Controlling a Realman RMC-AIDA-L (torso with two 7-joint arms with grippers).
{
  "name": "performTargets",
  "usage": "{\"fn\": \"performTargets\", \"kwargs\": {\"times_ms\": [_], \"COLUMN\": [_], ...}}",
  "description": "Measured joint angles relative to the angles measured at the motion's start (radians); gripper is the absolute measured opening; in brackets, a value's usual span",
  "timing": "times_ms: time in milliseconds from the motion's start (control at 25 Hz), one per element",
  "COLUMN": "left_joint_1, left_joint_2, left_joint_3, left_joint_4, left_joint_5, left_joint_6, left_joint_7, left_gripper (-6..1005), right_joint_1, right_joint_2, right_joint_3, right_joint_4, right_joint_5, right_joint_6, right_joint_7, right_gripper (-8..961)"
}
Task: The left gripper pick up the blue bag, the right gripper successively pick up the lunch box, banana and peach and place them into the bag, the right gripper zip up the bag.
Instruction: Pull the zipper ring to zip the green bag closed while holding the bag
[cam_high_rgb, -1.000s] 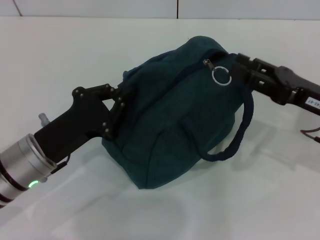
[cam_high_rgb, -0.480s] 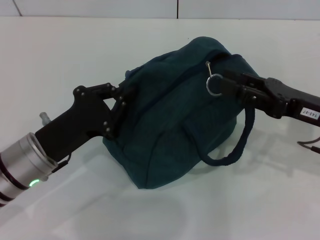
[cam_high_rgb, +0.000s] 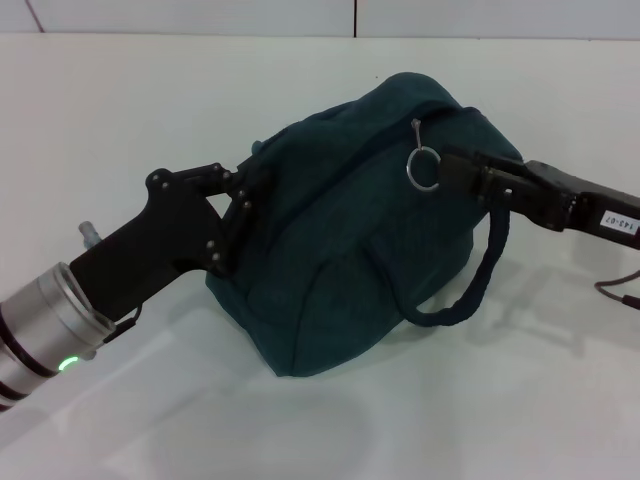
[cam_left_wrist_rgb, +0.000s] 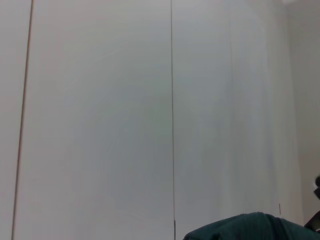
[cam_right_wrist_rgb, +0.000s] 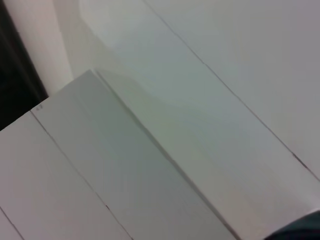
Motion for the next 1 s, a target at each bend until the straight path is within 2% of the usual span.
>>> {"fn": "performTargets", "kwargs": {"times_ms": [320, 1000], "left_joint_1": [0.000, -0.002], "left_joint_2": [0.000, 0.000], "left_joint_3": [-0.001, -0.001], "left_joint_4": [0.000, 0.000], "left_joint_5": [0.000, 0.000], "left_joint_6": [0.000, 0.001], "left_joint_7": [0.000, 0.002], "left_gripper": [47, 47], "right_joint_1": [0.026, 0.051], "right_joint_2": [-0.004, -0.024], "right_joint_3": [0.001, 0.002], "right_joint_4": [0.001, 0.011], "right_joint_5": [-0.009, -0.032], "right_joint_6": [0.058, -0.064], "right_joint_7": [0.092, 0.142], "right_gripper": [544, 507]}}
